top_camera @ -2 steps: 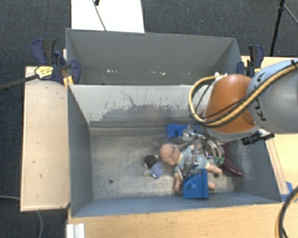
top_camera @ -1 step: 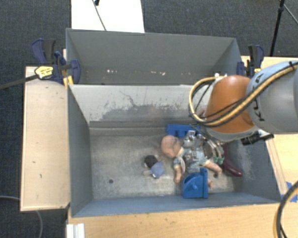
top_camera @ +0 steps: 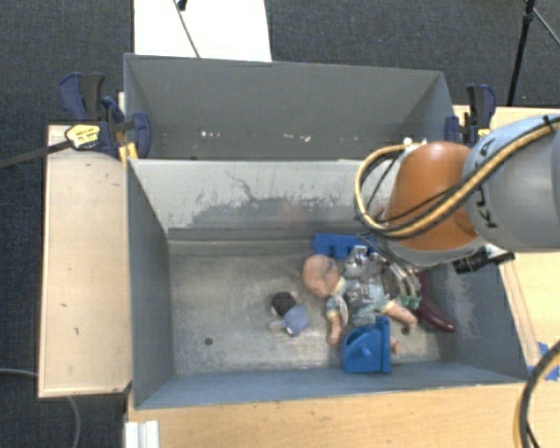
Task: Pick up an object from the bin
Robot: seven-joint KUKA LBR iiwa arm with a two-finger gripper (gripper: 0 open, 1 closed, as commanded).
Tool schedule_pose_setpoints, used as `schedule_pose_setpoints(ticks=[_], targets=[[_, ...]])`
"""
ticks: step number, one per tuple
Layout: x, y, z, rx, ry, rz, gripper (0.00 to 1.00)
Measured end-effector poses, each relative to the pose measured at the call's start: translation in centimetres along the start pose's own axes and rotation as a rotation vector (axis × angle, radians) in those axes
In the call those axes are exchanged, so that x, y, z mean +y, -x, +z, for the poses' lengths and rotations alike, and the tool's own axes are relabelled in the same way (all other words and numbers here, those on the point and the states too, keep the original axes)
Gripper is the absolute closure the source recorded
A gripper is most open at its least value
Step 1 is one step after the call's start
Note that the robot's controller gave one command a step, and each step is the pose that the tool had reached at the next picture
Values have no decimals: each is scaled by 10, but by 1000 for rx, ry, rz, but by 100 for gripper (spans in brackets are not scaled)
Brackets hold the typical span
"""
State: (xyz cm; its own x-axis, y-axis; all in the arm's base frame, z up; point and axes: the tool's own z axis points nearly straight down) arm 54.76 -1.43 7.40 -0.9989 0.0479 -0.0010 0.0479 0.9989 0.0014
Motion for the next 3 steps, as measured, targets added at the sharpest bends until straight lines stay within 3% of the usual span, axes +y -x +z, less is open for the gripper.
schedule_pose_setpoints(ticks=[3], targets=[[0, -3, -30, 6, 0, 0, 100]])
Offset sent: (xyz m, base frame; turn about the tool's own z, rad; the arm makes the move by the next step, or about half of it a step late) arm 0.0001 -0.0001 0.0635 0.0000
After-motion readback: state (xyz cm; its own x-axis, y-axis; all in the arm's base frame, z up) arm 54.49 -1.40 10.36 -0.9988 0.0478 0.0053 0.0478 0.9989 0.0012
